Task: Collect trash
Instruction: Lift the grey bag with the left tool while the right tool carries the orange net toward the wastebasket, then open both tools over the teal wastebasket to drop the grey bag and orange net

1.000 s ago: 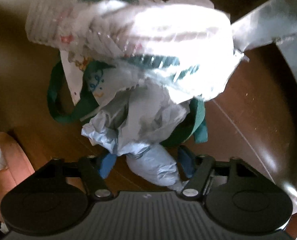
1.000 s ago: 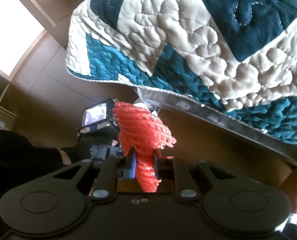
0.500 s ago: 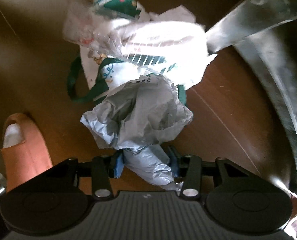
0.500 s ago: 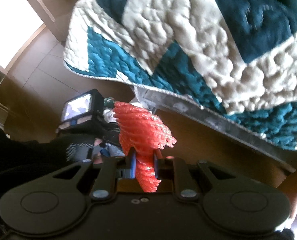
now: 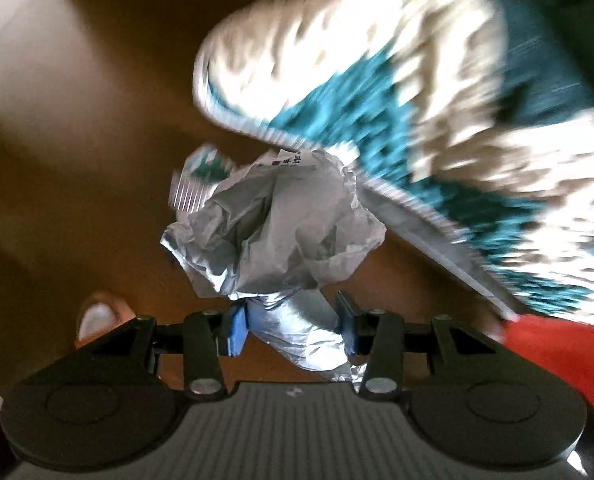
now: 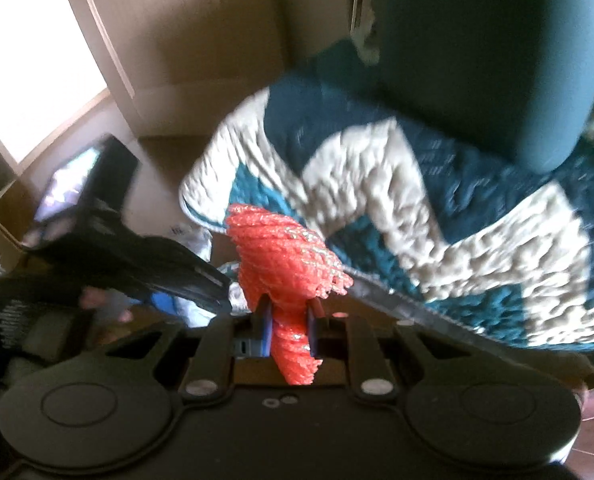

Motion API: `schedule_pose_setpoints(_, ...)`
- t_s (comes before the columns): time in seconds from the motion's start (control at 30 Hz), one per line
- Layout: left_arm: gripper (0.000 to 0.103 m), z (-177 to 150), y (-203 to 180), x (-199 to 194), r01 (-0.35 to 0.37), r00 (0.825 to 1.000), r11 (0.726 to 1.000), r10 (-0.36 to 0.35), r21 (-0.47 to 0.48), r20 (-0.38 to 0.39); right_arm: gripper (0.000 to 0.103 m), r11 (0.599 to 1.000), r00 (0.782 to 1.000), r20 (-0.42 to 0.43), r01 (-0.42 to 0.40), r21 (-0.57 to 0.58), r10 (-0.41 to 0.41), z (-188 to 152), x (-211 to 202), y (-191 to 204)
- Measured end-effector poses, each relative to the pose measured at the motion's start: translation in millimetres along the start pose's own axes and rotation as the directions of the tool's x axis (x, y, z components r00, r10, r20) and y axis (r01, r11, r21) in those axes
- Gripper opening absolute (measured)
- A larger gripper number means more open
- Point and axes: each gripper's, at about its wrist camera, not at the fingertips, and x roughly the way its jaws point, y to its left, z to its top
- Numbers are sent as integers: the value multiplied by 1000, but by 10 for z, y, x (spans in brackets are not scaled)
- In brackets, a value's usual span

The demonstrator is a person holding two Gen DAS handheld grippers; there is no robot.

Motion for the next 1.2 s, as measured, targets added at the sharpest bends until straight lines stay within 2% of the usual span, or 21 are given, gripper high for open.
schedule_pose_setpoints(0.17,44,-15,-160,-805,97,987,993,-104,61,125,16,999,994,100,38,-15,-36,112,-551,98)
schedule_pose_setpoints(0.3,44,-12,-332,-1347,163,962,980,-183,111,203,16,998,981,183,62,-12,-59,284,-1041,122)
schedule_pose_setpoints(0.37,44,3,-474,-1602,197,944,968,-230,154,238,16,997,972,224,73,-11,-69,402,-1267,108)
schedule_pose_setpoints(0.43,44,40,-636,-1907,219,922,954,-271,204,277,16,997,961,269,78,-12,-72,536,-1501,79)
schedule_pose_setpoints(0.6,44,168,-1060,-2614,252,851,912,-368,323,375,16,995,916,389,102,0,-94,957,-2098,-84)
schedule_pose_setpoints(0.77,45,398,-1519,-3299,238,779,878,-428,415,458,16,983,865,476,183,-6,-159,1410,-2519,-222)
schedule_pose_setpoints(0.87,44,591,-1817,-3596,212,752,868,-439,450,492,16,977,845,500,214,8,-189,1691,-2644,-333)
schedule_pose_setpoints(1.0,45,784,-2149,-3707,194,739,861,-444,471,507,16,971,839,496,238,37,-224,1971,-2630,-489)
schedule_pose_setpoints(1.13,45,1036,-2440,-3608,201,766,862,-434,464,474,16,965,844,474,258,53,-252,2100,-2566,-615)
schedule_pose_setpoints(1.2,45,1154,-2566,-3474,187,789,868,-411,459,456,16,962,854,450,267,53,-262,2148,-2453,-681)
